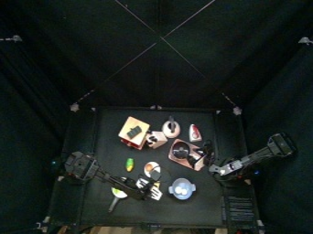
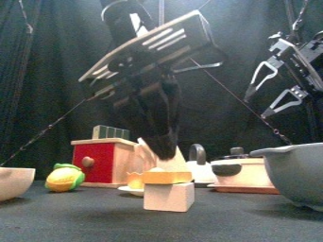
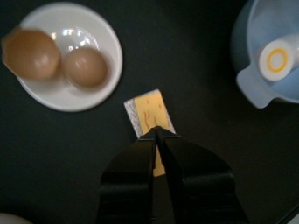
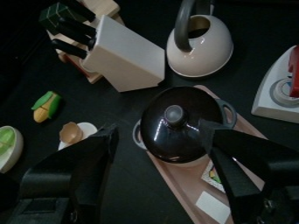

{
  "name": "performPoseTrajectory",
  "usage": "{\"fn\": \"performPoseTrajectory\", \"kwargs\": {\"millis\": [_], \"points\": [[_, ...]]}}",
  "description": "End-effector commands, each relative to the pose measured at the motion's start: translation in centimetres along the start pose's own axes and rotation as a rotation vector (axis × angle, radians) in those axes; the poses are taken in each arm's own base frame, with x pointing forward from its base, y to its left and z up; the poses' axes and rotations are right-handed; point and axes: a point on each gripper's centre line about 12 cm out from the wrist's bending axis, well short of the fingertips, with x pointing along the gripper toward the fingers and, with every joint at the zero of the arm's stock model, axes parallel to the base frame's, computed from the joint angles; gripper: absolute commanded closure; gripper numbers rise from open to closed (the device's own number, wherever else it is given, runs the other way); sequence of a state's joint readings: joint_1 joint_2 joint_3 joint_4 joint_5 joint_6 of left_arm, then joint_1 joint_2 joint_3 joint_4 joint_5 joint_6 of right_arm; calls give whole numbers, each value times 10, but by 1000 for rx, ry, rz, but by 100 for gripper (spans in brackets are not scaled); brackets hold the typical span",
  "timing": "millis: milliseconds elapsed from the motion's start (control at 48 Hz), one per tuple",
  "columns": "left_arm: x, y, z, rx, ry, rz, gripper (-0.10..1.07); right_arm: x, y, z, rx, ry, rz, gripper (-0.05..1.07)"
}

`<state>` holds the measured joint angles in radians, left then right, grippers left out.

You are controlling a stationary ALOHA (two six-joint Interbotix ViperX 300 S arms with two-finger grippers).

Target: Place egg block on rice

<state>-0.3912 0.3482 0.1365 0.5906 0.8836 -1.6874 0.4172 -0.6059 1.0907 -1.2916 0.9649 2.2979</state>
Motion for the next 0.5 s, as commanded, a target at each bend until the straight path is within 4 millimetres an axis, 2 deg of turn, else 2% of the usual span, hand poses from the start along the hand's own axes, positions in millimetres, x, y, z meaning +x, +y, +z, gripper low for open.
{"fn": "performPoseTrajectory", "kwargs": {"millis": [0, 229, 479], "points": [[-24, 3, 21, 29, -83, -35, 46, -5, 8, 8, 26, -8, 34, 2], [-29, 29, 22, 43, -90, -10, 46, -8, 8, 13, 45, -15, 58, 2], [-23, 28, 18, 53, -80, -23, 43, -8, 8, 13, 48, -17, 59, 2]]}}
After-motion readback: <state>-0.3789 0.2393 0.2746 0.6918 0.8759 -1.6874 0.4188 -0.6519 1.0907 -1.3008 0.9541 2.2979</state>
